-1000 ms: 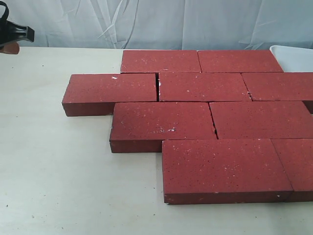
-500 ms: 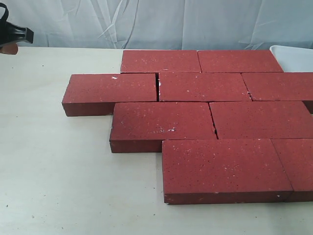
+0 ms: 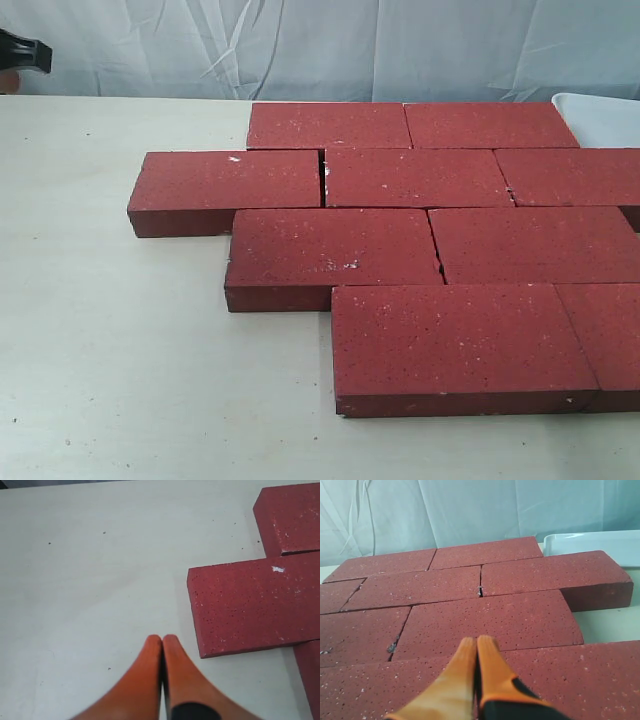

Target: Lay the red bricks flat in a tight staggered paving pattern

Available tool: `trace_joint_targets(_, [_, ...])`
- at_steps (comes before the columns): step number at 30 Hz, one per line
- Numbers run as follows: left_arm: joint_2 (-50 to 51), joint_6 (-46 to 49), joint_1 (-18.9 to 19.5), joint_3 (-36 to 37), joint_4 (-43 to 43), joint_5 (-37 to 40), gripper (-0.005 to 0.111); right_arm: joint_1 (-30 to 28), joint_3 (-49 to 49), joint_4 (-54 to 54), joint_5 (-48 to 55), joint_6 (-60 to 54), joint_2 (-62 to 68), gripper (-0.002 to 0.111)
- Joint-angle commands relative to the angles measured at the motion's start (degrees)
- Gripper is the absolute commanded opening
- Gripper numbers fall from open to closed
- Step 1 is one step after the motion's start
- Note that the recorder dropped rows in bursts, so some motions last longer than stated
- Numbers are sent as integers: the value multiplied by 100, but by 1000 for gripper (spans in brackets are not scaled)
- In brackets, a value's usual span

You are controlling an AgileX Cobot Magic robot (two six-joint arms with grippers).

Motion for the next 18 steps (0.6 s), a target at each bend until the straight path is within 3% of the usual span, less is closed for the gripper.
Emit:
trace_joint_targets(1, [-431, -10, -32, 34, 11, 238, 0, -30, 9, 2, -49, 0, -39, -1])
trace_joint_targets(9, [-1202, -10, -32, 96, 104, 443, 0, -30, 9, -31, -49, 0, -39, -1])
trace_joint_targets(18, [-2208, -10, 170, 1175, 83, 85, 0, -30, 9, -20, -49, 0, -39, -1])
